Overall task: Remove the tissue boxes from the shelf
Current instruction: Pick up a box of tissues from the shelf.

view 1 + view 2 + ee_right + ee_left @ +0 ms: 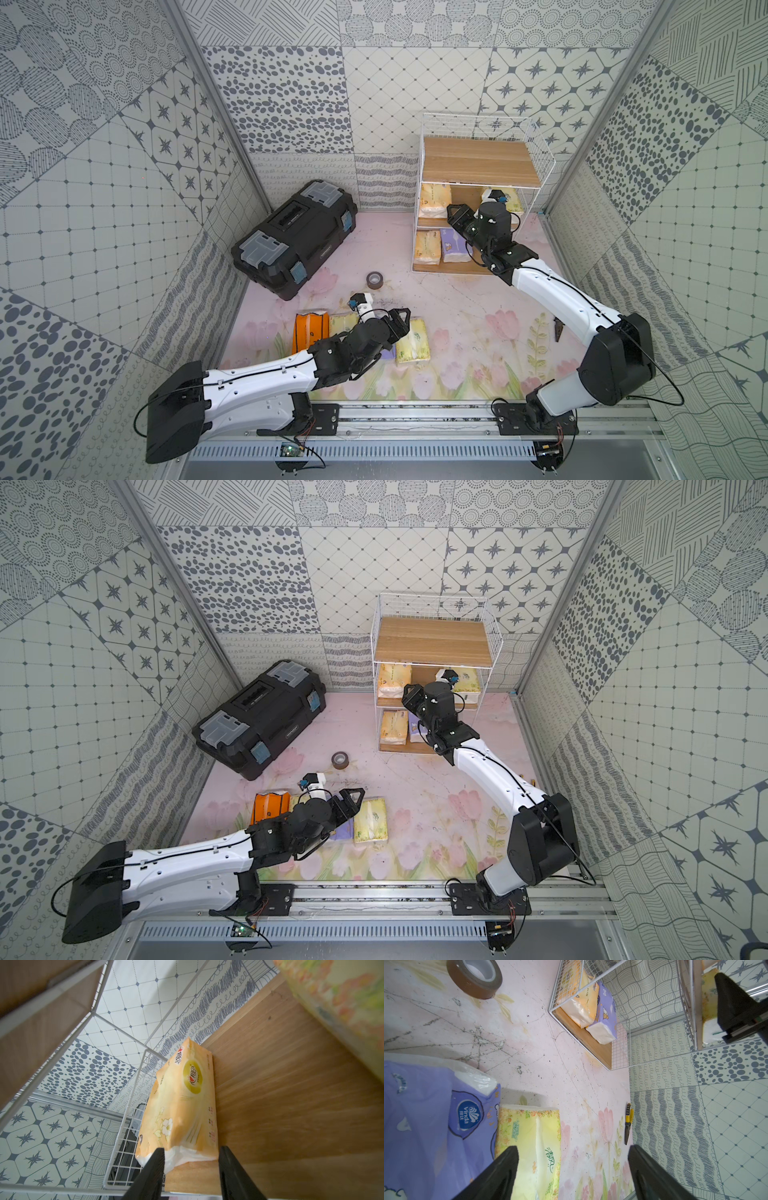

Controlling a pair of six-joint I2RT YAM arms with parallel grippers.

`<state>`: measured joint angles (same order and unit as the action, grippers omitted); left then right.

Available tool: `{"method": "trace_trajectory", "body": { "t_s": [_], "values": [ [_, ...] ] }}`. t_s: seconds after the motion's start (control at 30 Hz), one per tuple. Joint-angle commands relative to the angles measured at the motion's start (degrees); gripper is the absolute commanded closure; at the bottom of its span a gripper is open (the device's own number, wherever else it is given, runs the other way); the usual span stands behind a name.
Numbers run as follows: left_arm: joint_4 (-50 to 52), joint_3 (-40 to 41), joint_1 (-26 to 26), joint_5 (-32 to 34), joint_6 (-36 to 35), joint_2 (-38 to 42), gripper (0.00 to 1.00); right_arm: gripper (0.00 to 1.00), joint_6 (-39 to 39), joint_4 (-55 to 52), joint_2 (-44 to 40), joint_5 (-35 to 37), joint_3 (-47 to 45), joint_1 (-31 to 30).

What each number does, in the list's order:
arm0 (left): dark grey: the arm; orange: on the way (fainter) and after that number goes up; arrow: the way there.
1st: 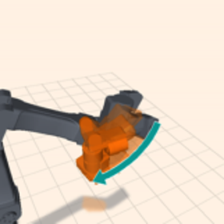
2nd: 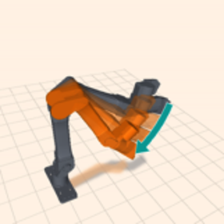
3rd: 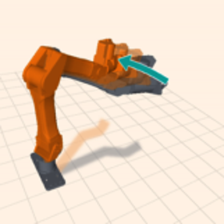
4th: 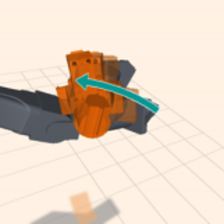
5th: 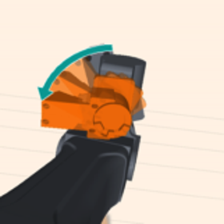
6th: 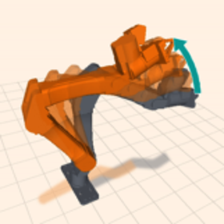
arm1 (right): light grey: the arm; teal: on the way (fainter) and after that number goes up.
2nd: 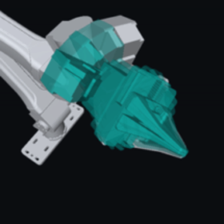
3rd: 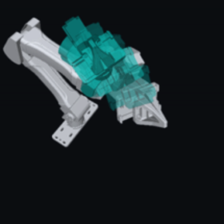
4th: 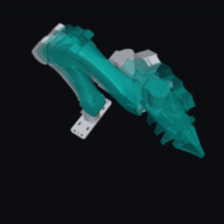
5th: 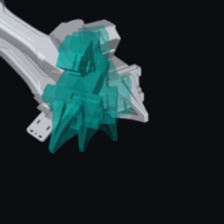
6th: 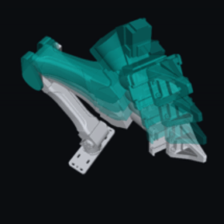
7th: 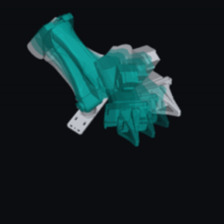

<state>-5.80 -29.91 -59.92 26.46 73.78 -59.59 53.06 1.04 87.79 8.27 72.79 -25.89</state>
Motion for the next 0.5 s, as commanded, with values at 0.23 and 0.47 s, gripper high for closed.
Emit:
{"method": "trace_trajectory", "body": {
  "t_s": [0.23, 0.47],
  "values": [
    [-1.51, -0.6, 0.44, -1.14, 0.2, 0.27, 0.12, 0.68, 1.95, 4.1, 4.75, -1.05, 5.14, 0.53],
    [-1.67, -2.92, 0.41, -1.98, -1.63, -0.5, 0.12, 0.94, 3.19, 4.34, 4.65, -3.07, 4.69, 1.29]
  ]
}}
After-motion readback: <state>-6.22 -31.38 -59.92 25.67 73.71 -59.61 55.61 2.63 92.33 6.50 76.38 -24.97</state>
